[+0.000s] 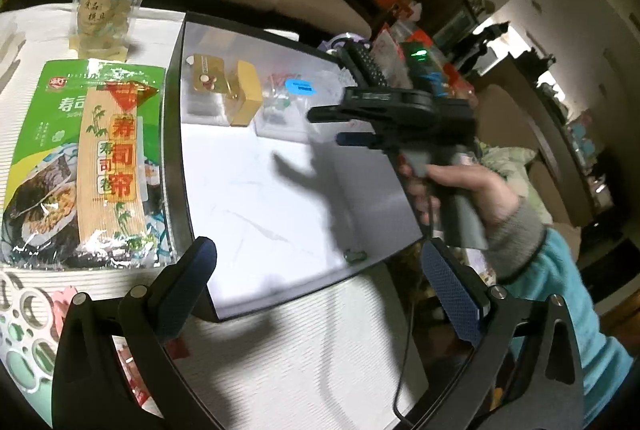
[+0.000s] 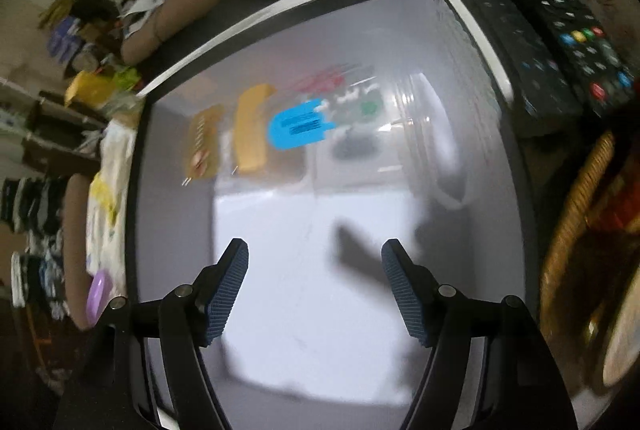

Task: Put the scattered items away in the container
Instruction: 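Withdraw the right gripper from the box back over the table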

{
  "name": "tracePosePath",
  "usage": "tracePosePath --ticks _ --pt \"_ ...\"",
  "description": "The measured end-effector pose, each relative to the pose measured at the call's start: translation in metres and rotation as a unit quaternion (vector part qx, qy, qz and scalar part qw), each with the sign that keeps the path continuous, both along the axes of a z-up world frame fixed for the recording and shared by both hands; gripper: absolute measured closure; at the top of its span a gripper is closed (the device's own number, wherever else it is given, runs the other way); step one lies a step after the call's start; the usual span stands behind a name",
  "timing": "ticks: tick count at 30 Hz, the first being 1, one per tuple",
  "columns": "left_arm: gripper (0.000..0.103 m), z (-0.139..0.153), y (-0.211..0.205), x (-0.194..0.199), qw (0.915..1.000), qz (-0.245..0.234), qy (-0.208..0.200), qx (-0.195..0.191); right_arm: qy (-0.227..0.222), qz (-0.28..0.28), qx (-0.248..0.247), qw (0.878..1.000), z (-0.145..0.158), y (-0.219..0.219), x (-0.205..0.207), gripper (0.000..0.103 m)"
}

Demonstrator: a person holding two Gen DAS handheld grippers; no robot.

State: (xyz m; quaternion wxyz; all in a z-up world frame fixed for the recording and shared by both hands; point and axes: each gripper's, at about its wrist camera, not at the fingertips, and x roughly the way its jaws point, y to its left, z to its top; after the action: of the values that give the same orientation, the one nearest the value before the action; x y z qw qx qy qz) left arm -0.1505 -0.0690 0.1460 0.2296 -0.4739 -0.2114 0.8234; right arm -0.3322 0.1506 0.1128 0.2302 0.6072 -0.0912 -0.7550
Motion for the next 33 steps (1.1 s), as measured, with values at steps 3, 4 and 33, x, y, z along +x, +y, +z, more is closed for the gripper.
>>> tracePosePath --ticks 3,4,33 --pt "0.000 0.004 0.008 0.011 0.9999 -0.002 -0.001 -0.015 0.020 0.015 -0.005 1.000 0.015 0.012 0.027 0.026" --pt "0.000 0.006 0.011 0.015 0.9998 -0.003 0.000 -0.019 0.028 0.021 -0.002 0.999 0.020 0.016 0.040 0.025" --pt "0.000 -0.044 -0.102 0.236 0.9891 0.140 -0.023 -0.041 0.137 0.141 -0.055 0.979 0.016 -0.066 0.315 0.000"
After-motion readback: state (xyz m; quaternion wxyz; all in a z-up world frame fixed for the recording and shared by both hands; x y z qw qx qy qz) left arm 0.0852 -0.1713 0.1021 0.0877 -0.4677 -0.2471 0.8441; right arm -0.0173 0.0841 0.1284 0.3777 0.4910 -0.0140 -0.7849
